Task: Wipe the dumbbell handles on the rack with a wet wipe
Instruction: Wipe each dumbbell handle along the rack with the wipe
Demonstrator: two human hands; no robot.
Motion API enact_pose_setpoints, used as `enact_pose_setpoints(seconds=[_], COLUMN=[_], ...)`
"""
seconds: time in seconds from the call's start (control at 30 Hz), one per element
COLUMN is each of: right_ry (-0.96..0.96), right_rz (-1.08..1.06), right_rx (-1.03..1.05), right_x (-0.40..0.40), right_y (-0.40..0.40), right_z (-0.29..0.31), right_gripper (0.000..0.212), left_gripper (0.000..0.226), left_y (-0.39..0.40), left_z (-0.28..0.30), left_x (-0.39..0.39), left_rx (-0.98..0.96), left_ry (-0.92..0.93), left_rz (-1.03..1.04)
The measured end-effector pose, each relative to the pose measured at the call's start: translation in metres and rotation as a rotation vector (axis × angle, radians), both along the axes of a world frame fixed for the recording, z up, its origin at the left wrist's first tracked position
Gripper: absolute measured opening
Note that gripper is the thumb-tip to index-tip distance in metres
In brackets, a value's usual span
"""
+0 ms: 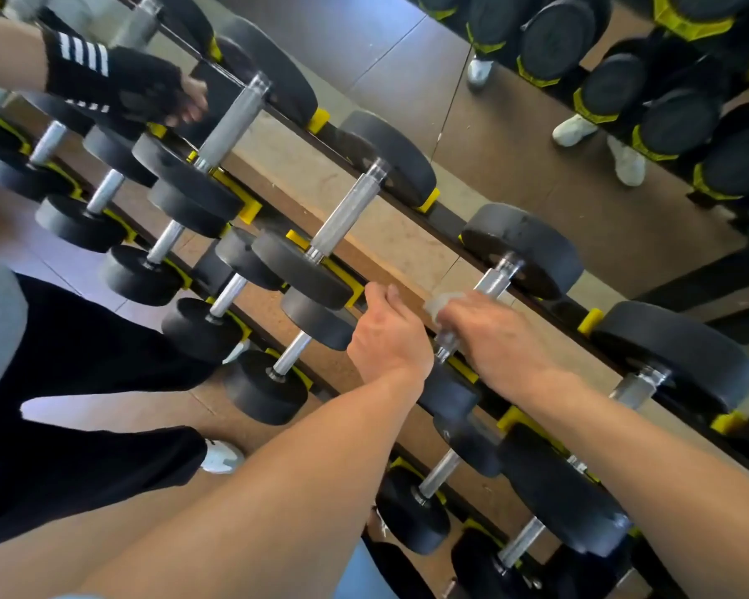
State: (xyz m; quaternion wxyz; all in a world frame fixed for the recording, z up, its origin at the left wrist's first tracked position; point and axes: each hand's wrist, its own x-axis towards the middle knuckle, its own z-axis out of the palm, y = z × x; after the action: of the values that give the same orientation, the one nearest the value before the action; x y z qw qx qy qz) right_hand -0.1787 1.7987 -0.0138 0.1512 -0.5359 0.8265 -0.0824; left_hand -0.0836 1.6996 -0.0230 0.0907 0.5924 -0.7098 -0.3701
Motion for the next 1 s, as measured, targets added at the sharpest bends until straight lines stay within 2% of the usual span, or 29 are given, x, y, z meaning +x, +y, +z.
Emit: enact_pose_setpoints(seconds=[0.07,0.2,0.27,0.33,0.43,0.53,0.6,0.67,0.73,0.77,0.83,0.87,0.9,1.0], right_ry=[-0.211,-0.710,-0.886,-0.861,-0.704,-0.831,-0.879,-0.698,-0.497,-0.467,-0.560,-0.638,-0.704,-0.793], right_rz=[-0.051,-0.396,-0.559,-0.797,-1.354,-1.666,-1.690,-1.493,-1.264,-1.180,-1.073,-1.062,-1.087,-1.406], right_rx=[-0.014,-0.013,-0.042,-0.164,-0.467,-0.662,-0.694,-0.586,-0.417,-0.311,-0.056,0.030,0.033,-0.260], right_x=[0.020,0.035,0.034,0.030,0.010,-0.003,0.003,0.020,0.036,0.041,0.045,0.044,0.040,0.018], right_y=[0.007,0.020,0.030,0.036,0.027,-0.002,-0.018,-0.023,-0.012,-0.002,0.014,0.020,0.023,0.027], right_z=[0.004,0.012,0.019,0.025,0.019,0.011,0.004,0.001,-0.001,-0.005,-0.011,-0.012,-0.010,-0.005], right_gripper=[0.015,0.017,0.015,0.013,0.014,0.013,0.014,0.023,0.026,0.027,0.026,0.024,0.021,0.022], left_gripper=[0.027,0.026,0.026,0.027,0.026,0.028,0.028,0.028,0.029,0.028,0.027,0.027,0.026,0.023], left_y=[0.001,0.001,0.001,0.001,0.000,0.000,0.000,-0.001,-0.001,0.000,-0.001,-0.001,-0.001,-0.002], left_z=[-0.001,-0.003,-0.004,-0.005,-0.006,-0.003,-0.002,-0.001,-0.002,-0.001,-0.001,0.000,0.000,0.001], left_x=[0.001,0.000,0.000,0.000,0.000,-0.001,-0.001,0.001,0.001,0.001,0.000,0.000,0.001,0.001], left_rx=[0.001,-0.004,-0.008,0.005,0.019,0.031,0.037,0.032,0.027,0.026,0.027,0.029,0.032,0.053], left_ry=[0.026,0.029,0.027,0.030,0.033,0.026,0.014,0.008,0.010,0.009,0.005,0.002,0.000,-0.007], left_rz=[0.012,0.019,0.019,0.011,0.005,0.006,-0.003,-0.011,-0.015,-0.017,-0.020,-0.023,-0.028,-0.052])
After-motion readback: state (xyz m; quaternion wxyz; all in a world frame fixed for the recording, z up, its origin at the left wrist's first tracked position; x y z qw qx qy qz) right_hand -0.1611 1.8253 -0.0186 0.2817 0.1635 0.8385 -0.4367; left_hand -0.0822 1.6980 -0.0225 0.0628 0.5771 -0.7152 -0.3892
